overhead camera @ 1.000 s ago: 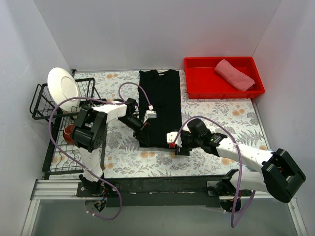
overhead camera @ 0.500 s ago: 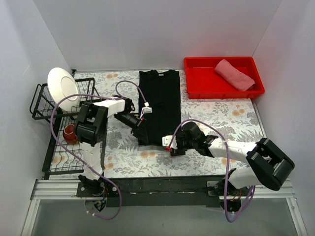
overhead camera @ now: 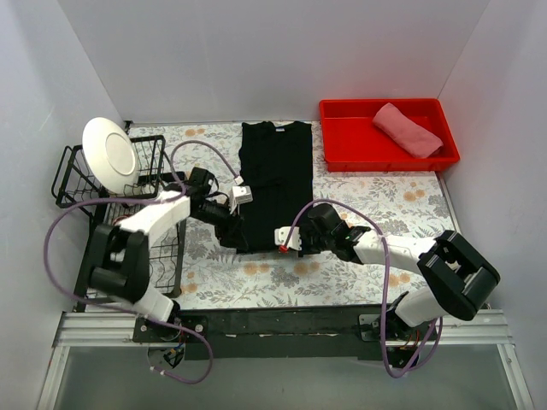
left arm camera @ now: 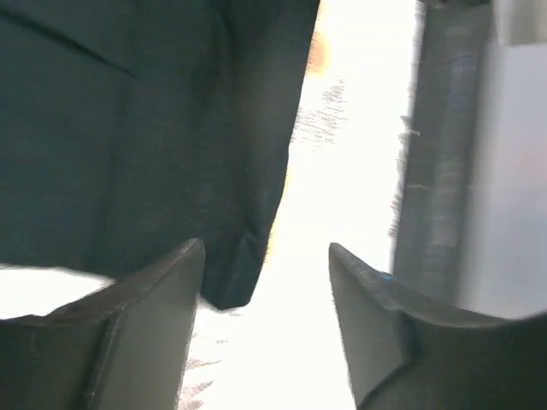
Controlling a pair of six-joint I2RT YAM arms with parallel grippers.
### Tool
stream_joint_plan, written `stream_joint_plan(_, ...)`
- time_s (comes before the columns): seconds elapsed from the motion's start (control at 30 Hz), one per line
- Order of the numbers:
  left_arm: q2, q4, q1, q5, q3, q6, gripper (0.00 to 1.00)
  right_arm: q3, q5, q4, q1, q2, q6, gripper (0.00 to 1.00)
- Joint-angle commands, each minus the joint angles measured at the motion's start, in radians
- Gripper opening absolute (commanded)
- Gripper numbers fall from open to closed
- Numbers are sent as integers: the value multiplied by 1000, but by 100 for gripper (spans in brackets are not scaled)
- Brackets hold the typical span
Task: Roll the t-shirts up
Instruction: Roll the T-shirt to the center of the board.
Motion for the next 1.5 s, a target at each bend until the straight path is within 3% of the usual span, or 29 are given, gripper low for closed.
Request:
stream_joint_plan(0.0, -318, 529, -49, -237, -157, -123, 68, 59, -56, -140, -4, -33, 39, 1)
stream_joint_plan(0.03, -399, 580, -85, -265, -246, -102, 98, 62, -55, -141, -4, -33, 40, 1)
stream_joint_plan(0.07, -433, 622, -107, -324, -280, -93, 98, 62, -47, -141, -5, -33, 48, 1)
stream_joint_plan(0.33, -461, 731, -241, -345, -405, 12, 98, 62, -33, -164, -15, -19, 91, 1)
stream_joint_plan(0.5, -441, 722, -250, -328, -446, 125, 88, 71, -47, -190, -39, -11, 106, 1)
stream_joint_plan(0.77, -423, 785, -291, -369, -523, 237, 84, 66, -75, -179, -51, -22, 149, 1)
stream_joint_plan(0.93, -421, 935, -360, -463, -595, 276, 77, 74, -98, -196, -53, -22, 168, 1)
stream_joint_plan(1.1, -344, 951, -385, -541, -558, 228, 56, 74, -111, -214, -55, -22, 172, 1)
stream_joint_plan(1.17, -338, 941, -385, -543, -534, 210, 44, 71, -121, -229, -56, -22, 166, 1)
stream_joint_plan(1.2, -334, 919, -385, -550, -523, 204, 33, 69, -121, -236, -56, -22, 162, 1)
stream_joint_plan(1.27, -332, 870, -385, -559, -494, 193, 24, 68, -121, -260, -56, -22, 143, 1)
stream_joint_plan(1.3, -335, 793, -385, -565, -460, 175, 15, 71, -124, -275, -58, -22, 133, 1)
stream_joint_plan(1.47, -364, 425, -376, -484, -322, 159, 1, 163, -209, -490, -93, -16, 80, 1)
